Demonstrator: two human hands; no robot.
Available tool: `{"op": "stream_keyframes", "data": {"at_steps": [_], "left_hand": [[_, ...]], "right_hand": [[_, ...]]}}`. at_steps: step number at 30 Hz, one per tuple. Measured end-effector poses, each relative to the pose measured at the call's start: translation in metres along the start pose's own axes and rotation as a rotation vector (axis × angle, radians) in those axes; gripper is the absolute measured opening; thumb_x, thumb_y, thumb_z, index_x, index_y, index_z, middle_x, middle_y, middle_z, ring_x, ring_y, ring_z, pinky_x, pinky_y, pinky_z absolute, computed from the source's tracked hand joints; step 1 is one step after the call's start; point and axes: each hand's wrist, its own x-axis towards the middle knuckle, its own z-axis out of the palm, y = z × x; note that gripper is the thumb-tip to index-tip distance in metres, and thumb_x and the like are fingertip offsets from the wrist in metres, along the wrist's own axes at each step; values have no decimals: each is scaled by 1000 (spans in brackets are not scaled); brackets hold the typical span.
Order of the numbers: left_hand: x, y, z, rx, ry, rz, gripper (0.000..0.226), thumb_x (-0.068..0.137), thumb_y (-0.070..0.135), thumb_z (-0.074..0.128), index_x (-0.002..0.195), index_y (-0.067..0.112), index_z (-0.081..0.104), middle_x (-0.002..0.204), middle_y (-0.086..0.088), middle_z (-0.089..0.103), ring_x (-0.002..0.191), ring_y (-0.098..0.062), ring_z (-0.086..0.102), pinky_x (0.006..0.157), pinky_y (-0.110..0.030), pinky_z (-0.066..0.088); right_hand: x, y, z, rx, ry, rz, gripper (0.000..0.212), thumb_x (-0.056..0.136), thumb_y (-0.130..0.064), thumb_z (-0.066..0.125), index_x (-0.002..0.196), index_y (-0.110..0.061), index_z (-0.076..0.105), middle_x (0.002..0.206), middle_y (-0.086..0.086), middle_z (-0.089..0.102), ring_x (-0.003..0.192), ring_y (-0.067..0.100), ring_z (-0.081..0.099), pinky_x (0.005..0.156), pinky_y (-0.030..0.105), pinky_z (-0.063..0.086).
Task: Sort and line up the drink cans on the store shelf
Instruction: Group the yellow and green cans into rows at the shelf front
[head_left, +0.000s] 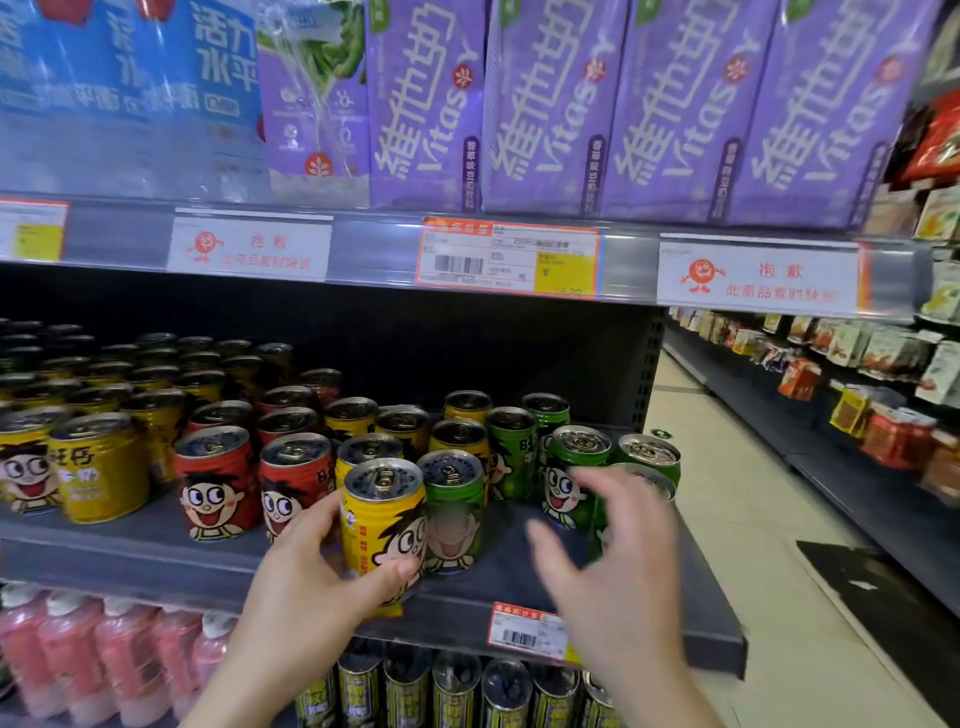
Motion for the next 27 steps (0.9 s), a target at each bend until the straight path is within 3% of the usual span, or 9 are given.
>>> {"op": "stream_keyframes", "data": {"at_steps": [3,5,9,12,15,18,20,23,27], "left_hand": [[0,0,-2,11,-9,12,54,60,37,85,103,50,55,102,16,68,98,-3,61,79,-23,48],[0,2,-4,9,-2,25,53,61,32,86,100,51,54,98,18,69,94,1,62,73,-16,45],[0,6,-4,-18,-10,38,52,64,23,85,93,51,52,88,36,65,85,14,59,59,-9,45],[0,7,-3,-35,-8,31,50,63,26,85,91,53,54,90,25,69,84,10,62,64,-13,47],[3,4,6,-16,11,48,56,61,34,85,93,66,52,96,17,67,88,0,63,76,-28,53],[7,6,24,38,3,93,53,61,44,81,105,54,53,97,18,64,90,-4,60,79,-35,54],[9,9,37,81,52,127,54,61,45,80,108,48,52,100,22,56,97,-1,54,84,-29,50],[12,7,50,134,128,139,61,62,47,79,117,38,52,102,22,47,99,1,49,84,-25,49],[10,3,54,174,163,134,69,63,47,80,124,30,52,102,25,44,99,-3,51,86,-28,50]], "right_hand": [[4,-15,40,130,-424,125,88,70,-45,75,141,-41,23,137,-20,42,127,3,40,106,29,38],[12,-19,56,118,-478,117,90,68,-46,74,140,-42,21,137,-16,47,124,10,47,99,34,45],[21,-24,62,139,-431,106,72,68,-48,75,126,-44,32,120,-17,57,106,8,57,86,29,50],[14,-18,54,111,-348,144,71,65,-48,75,123,-46,34,115,-18,57,100,7,58,84,31,52],[2,-10,40,-5,-220,115,83,70,-45,75,137,-41,25,128,-13,49,118,11,50,96,31,46],[-10,-13,33,-163,-62,-20,104,75,-31,76,148,-38,4,147,-2,28,135,18,30,105,34,36],[-12,-12,37,-281,42,-167,104,66,-22,83,147,-34,19,144,5,35,130,24,33,100,43,40],[-10,-6,40,-356,80,-213,94,56,-27,88,136,-29,40,136,3,46,122,23,37,93,48,43],[-13,3,38,-254,82,-143,94,59,-32,87,137,-23,36,134,0,44,120,16,37,95,36,42]]}}
